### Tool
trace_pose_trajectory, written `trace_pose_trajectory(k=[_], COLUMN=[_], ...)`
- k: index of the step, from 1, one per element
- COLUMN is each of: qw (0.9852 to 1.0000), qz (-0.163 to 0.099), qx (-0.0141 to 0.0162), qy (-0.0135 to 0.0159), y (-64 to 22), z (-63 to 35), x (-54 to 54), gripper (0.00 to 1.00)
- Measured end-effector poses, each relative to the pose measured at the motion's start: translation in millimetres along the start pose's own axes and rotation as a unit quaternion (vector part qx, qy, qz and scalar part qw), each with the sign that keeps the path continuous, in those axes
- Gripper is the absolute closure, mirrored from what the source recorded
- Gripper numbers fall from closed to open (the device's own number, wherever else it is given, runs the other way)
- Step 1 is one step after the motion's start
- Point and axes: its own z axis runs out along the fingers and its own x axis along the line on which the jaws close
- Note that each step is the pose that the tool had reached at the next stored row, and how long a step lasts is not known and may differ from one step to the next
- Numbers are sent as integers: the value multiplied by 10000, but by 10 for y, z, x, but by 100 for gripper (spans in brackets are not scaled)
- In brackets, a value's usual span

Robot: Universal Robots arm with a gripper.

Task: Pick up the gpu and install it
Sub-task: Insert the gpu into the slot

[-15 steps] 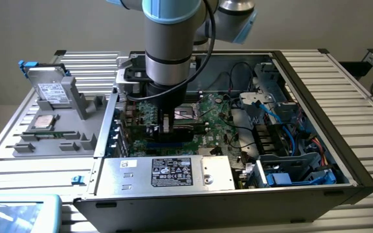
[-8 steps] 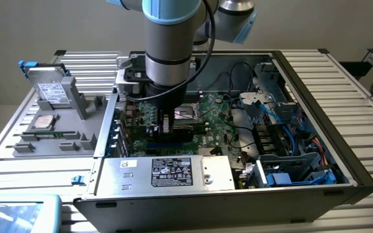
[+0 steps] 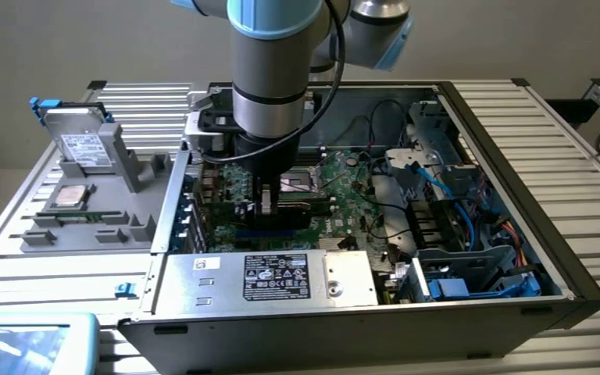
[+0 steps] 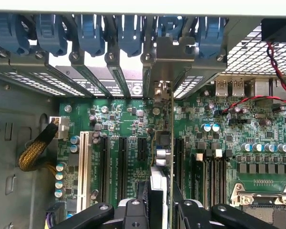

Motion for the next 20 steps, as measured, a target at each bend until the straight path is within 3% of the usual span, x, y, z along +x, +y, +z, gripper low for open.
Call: trace_pose_trajectory(k=[5, 9, 10, 13, 20], qw=[10000, 10000, 10000, 10000, 10000], qz=[0, -2, -2, -8, -9], qx=[0, 0, 9, 88, 94], qy=[1, 26, 26, 24, 26], y=[0, -1, 1, 0, 13], z=[2, 5, 5, 7, 18], x=[3, 2, 2, 1, 0], gripper=[71, 71, 71, 71, 71])
